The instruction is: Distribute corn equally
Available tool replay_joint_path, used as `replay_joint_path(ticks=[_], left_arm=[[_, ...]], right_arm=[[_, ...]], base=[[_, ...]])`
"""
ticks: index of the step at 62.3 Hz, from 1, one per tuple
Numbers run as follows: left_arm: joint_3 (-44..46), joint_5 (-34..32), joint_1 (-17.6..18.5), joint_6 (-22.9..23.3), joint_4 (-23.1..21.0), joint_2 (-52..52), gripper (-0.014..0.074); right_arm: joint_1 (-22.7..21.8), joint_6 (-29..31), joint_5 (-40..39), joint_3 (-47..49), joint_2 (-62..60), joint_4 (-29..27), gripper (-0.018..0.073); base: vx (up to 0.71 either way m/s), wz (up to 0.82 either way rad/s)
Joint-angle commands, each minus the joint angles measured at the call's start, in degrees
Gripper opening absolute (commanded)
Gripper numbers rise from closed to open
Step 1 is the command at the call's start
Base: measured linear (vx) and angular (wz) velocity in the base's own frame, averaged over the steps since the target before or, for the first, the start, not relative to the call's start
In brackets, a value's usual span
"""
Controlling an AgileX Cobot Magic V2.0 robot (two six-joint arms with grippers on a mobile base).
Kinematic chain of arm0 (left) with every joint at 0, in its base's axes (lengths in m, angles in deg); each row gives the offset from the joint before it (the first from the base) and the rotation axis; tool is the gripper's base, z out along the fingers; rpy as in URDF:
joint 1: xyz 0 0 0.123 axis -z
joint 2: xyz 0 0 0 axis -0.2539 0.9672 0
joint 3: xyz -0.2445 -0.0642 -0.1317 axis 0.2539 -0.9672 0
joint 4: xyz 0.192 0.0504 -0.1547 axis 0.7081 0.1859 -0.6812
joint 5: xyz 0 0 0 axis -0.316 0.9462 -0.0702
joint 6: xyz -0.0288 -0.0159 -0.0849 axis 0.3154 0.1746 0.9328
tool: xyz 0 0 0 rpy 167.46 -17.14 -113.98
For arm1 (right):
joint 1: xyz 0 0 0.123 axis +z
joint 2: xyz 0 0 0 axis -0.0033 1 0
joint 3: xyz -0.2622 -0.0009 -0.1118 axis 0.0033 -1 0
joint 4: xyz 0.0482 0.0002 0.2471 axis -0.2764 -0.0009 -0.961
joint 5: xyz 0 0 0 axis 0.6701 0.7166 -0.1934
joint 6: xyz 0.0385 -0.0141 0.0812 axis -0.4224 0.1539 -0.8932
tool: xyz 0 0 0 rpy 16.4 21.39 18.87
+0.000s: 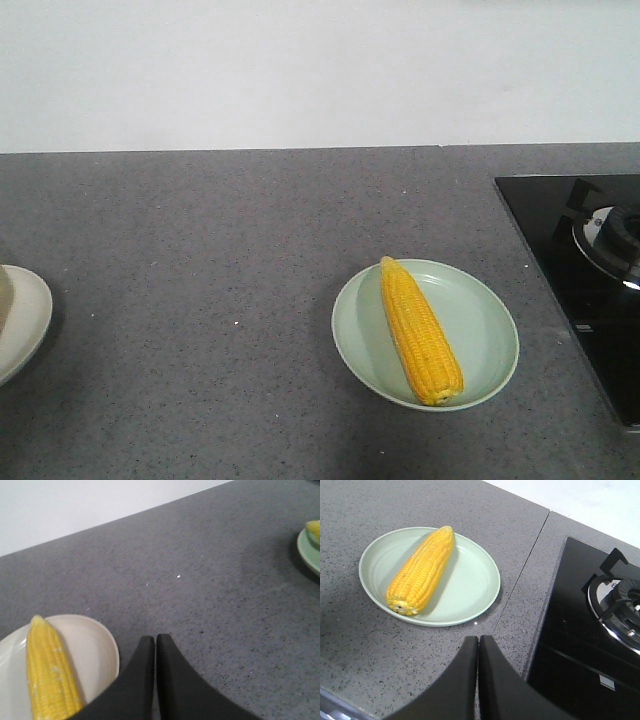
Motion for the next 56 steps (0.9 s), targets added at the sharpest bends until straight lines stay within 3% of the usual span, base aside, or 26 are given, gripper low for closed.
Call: replay_joint_path(ticks=[1,8,19,28,38,50,56], left_arm=[[-3.01,-9.26,0.43,7.95,3.27,-3.54,-0.0007],[-10.31,-17.99,0.43,13.76,6.56,-10.67,-0.0007],[-21.53,-30.32,0.43,15.17,8.17,-21.99,-0.0007],[-28.61,-34.65,0.43,15.17,9.59,-27.21,-0.0007],[-33.37,-35.28,0.5,18.03,7.98,-27.05,-0.0007],[-33.15,-32.99,1.94,18.18,8.61,-27.05,-0.0007],[-33.15,-30.69,4.58,18.18,11.93,-27.05,-0.0007]], right_arm=[[-0.37,0.09,-3.76,1.26,0.61,-0.1,-0.0004],[-0.37,0.09,-3.76,1.26,0.61,-0.16,-0.0004],[-0.37,0.09,-3.76,1.26,0.61,-0.16,-0.0004],[-0.37,0.09,-3.67,1.26,0.61,-0.15,-0.0004],[-0.37,0.09,-3.33,1.26,0.61,-0.55,-0.0004],[-0.37,0.09,-2.65,1.26,0.61,-0.49,-0.0004],[-0.37,0.09,-2.52,1.26,0.61,-0.55,-0.0004]], base=[[0.0,0.0],[0.0,0.0],[0.0,0.0],[0.0,0.0],[0.0,0.0],[0.0,0.0],[0.0,0.0]])
